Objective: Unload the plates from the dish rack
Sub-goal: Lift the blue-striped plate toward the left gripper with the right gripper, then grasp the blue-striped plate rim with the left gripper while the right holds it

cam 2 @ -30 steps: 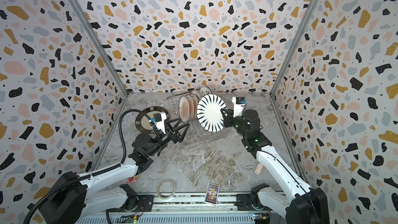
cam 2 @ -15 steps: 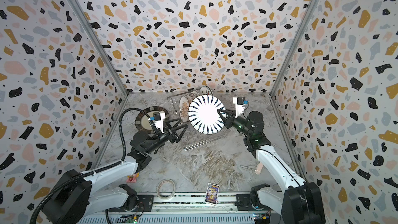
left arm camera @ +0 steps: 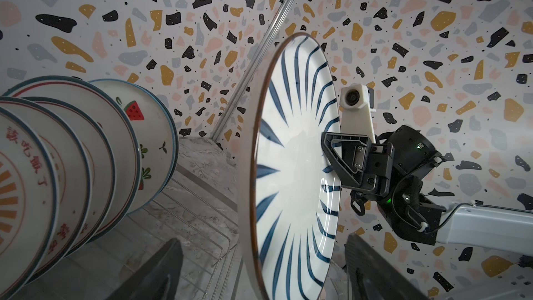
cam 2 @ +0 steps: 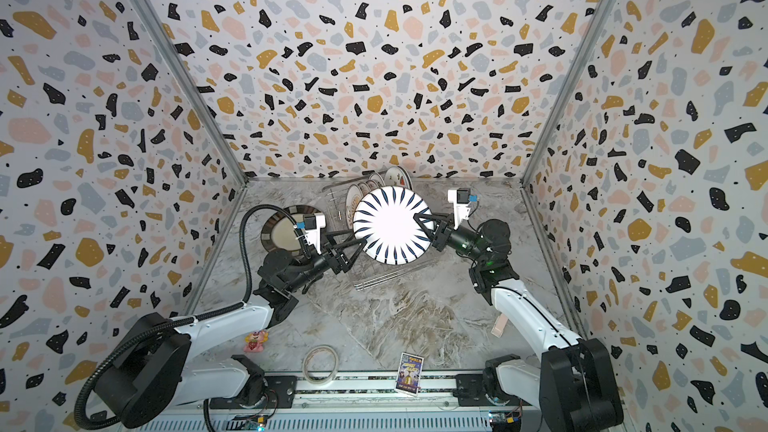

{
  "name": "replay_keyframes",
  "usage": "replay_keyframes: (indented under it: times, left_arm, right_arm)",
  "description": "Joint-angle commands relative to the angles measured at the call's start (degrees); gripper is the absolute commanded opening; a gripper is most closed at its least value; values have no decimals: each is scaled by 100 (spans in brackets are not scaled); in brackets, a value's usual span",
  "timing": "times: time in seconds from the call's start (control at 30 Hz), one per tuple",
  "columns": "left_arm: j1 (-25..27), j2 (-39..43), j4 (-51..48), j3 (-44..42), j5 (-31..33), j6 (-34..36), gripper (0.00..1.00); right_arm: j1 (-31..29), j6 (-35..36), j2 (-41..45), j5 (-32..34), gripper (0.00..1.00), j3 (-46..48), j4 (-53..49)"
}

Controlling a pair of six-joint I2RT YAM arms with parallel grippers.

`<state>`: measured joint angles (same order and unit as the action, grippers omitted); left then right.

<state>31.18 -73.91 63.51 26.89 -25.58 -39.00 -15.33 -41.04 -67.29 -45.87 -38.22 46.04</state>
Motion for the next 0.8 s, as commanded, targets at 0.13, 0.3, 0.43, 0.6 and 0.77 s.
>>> replay_keyframes:
  times: [0.13,0.3,0.43,0.6,0.77]
  left_arm:
    - [27,-158,1086,18,-136,-613,75]
    - [137,-307,1468,38,-295,-902,58]
    - [248,-351,1183,177,-299,-798,46]
    - [306,-362,1052,217,-257,-753,32]
    - [322,-457,944,314,-228,-887,22]
  right_arm:
    - [17,-369,-104,-421,7,-151,1267]
    - [4,-403,-210,-474,7,-142,1385]
    - [-30,-449,-300,-523,7,-149,1504]
    - [-57,-355,-346,-488,7,-193,1396]
    - [-115,-268,-412,-462,7,-222,1320]
